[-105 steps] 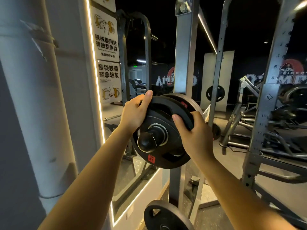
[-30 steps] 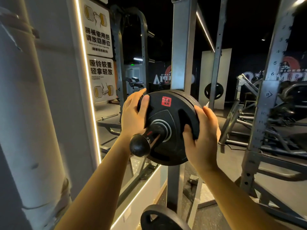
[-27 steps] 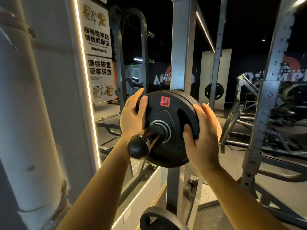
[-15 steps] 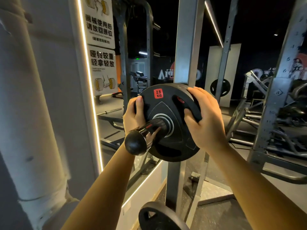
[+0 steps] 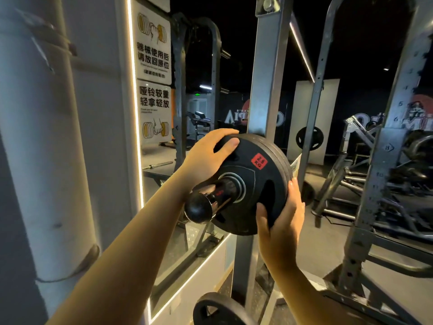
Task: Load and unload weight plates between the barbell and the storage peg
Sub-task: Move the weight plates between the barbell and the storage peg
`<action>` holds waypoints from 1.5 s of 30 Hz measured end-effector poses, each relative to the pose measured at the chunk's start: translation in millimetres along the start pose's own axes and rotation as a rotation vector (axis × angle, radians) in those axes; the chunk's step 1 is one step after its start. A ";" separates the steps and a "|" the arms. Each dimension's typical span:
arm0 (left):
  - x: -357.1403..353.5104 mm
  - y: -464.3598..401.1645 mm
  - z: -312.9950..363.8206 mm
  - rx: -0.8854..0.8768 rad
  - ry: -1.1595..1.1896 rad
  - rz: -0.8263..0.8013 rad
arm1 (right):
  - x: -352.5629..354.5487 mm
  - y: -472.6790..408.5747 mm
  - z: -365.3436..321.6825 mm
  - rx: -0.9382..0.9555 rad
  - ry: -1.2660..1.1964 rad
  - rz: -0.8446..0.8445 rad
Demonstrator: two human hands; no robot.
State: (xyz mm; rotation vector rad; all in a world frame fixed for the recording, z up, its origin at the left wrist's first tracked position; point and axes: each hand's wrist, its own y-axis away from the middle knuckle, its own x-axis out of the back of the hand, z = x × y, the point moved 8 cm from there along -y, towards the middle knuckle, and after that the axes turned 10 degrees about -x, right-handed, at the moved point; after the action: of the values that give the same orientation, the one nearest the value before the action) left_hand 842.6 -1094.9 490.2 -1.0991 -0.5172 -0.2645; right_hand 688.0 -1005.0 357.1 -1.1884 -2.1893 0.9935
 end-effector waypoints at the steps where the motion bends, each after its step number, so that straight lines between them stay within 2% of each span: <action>1: -0.5 -0.4 2.5 -0.010 -0.010 -0.018 | 0.5 1.0 -0.2 -0.008 -0.004 0.004; 5: 0.1 -1.6 9.3 0.004 -0.025 -0.122 | 2.7 2.7 -1.5 0.032 0.039 -0.012; 8: -2.1 -5.2 17.6 -0.007 -0.044 -0.223 | 0.3 9.6 4.9 -0.036 0.089 -0.018; 10: -5.4 -8.9 32.2 -0.083 -0.116 -0.250 | -3.2 25.2 13.9 -0.072 0.152 -0.048; 12: -12.9 -13.7 52.8 -0.229 -0.213 -0.271 | -5.1 47.5 24.6 -0.090 0.222 -0.116; 14: -19.1 -14.8 68.5 -0.350 -0.161 -0.261 | -0.8 64.5 30.6 -0.106 0.277 -0.161; 16: -4.9 -16.3 63.6 -0.249 0.077 -0.114 | 15.4 59.3 21.4 -0.116 0.225 -0.142; 19: 28.6 -4.2 13.1 0.082 0.247 0.214 | 43.4 13.9 -16.5 -0.078 0.033 -0.103; 21: 28.2 13.7 -24.6 0.286 0.264 0.215 | 47.5 -22.4 -51.0 0.019 0.034 -0.130; 23: 10.5 32.6 -43.2 0.383 0.334 0.133 | 32.7 -51.9 -76.6 0.144 0.189 -0.160; 27: -7.8 53.8 -56.0 0.358 0.354 0.128 | -6.2 -72.5 -80.5 0.186 0.240 -0.214; 31: -13.8 62.2 -83.7 0.429 0.305 0.080 | -18.2 -85.2 -90.8 0.250 0.300 -0.233; 36: -33.1 86.6 -88.5 0.352 0.514 0.072 | -31.8 -94.0 -100.4 0.308 0.358 -0.331; 40: -39.7 92.8 -86.8 0.432 0.696 0.139 | -34.7 -98.4 -103.8 0.307 0.380 -0.389; 42: -43.8 96.9 -81.2 0.469 0.678 0.088 | -39.7 -101.1 -110.4 0.302 0.413 -0.456; 45: -55.1 108.8 -83.3 0.476 0.602 0.063 | -54.1 -106.0 -122.6 0.238 0.498 -0.650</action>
State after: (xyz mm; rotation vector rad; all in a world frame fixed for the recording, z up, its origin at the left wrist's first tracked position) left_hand 866.9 -1124.4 347.5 -0.5278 0.0022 -0.3763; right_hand 743.6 -1043.8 513.9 -0.4777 -1.7962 0.5749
